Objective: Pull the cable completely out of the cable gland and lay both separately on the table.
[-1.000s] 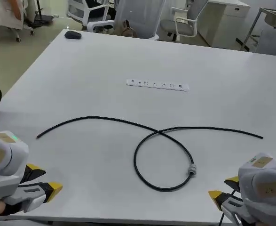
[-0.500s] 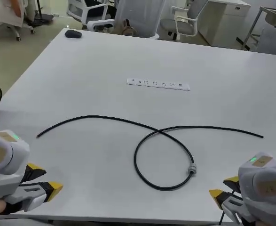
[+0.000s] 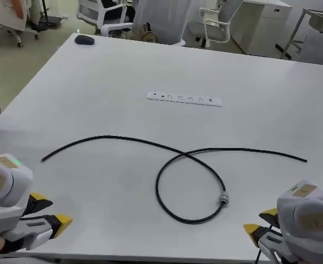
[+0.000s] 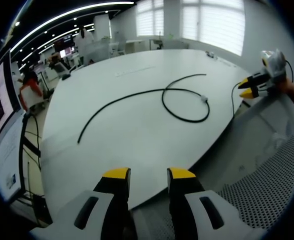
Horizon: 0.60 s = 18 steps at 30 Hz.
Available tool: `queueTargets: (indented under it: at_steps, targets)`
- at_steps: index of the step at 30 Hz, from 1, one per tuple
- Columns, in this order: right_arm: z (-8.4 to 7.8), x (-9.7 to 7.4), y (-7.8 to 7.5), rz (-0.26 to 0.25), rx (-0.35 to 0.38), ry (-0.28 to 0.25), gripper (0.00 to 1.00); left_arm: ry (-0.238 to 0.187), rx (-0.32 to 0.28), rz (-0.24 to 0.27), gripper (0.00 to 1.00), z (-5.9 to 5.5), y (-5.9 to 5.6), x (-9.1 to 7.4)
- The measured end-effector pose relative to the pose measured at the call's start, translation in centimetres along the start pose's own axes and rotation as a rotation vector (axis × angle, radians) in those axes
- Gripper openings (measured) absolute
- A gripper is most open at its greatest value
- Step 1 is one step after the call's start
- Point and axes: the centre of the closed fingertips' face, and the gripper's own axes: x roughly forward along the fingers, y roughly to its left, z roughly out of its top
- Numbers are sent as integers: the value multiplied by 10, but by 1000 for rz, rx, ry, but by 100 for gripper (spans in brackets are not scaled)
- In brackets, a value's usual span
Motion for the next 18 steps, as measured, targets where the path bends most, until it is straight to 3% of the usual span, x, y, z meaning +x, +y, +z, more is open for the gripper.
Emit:
queueTargets:
  at_steps: [18]
  targets:
    - [-5, 1, -3, -13, 7, 29, 21, -16, 14, -30, 31, 3, -5, 1]
